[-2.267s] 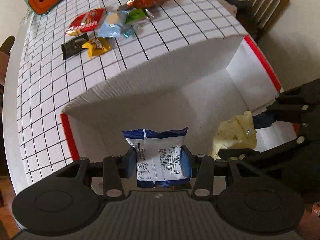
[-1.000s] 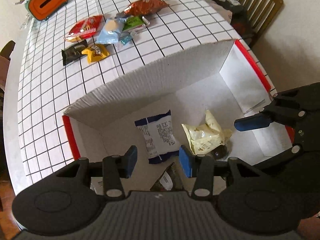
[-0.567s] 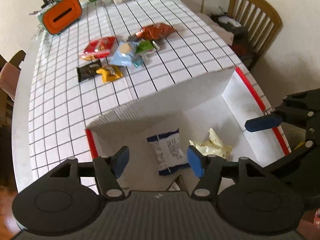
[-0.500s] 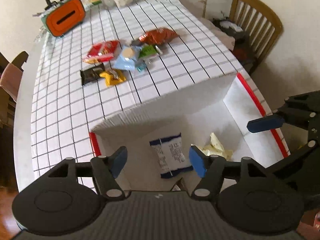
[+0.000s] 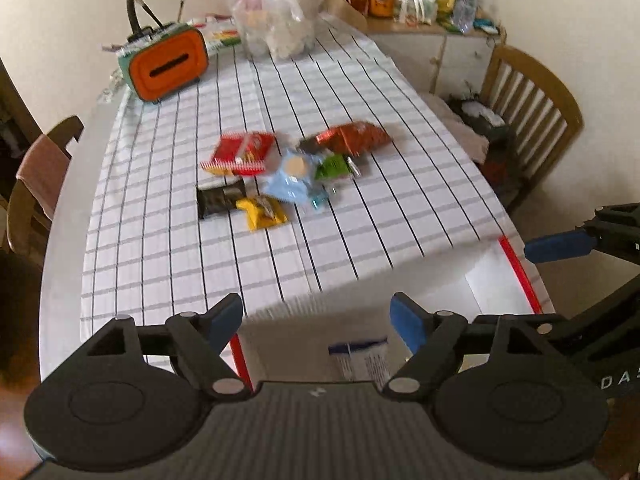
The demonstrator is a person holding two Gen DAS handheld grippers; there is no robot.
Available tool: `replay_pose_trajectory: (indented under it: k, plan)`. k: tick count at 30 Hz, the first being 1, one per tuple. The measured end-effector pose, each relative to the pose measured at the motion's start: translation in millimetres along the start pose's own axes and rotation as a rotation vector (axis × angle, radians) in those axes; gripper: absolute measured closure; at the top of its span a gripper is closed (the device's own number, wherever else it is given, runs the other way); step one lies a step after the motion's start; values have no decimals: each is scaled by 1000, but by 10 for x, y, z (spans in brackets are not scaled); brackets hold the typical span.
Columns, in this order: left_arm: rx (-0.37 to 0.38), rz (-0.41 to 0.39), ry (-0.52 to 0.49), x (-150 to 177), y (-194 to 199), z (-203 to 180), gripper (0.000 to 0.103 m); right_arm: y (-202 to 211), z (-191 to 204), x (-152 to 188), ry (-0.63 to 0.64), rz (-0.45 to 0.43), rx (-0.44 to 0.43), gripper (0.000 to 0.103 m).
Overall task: Organize snacks
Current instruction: 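Grasp the blue cookie packet with the left tool while the right tool grasps the red Oreo bag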
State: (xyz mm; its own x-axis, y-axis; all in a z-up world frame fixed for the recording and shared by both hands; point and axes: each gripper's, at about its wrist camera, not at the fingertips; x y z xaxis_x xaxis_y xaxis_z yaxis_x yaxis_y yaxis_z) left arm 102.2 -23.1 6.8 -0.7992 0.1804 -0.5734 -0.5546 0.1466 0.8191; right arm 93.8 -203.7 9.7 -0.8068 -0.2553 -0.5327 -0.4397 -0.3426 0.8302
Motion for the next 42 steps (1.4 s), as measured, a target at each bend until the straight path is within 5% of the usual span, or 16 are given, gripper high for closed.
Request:
replay_pose_trajectory:
  k: [11, 20, 42]
  plan:
    - [-64, -32, -18, -508, -326, 207, 21, -175, -420, -625, 10, -33, 33, 18]
    - [-36, -59, -52, -920, -764, 286, 21, -601, -881, -1159, -21, -9, 53, 18]
    - [33, 143, -39, -1206, -2296, 390, 21, -2243, -1589, -1593, -125, 142, 51, 18]
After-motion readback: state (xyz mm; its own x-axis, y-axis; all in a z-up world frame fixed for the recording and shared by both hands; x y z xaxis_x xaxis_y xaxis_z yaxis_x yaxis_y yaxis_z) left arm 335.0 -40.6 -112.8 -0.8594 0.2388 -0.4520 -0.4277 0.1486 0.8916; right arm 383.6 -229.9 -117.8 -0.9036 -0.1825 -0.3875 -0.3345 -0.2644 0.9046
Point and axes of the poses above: each gripper's, at about its wrist camera, not at the fingertips, and y roughly against the way its jaws point, z to its left, x to its underside, and after that the axes turned 6 degrees about -z, right-handed
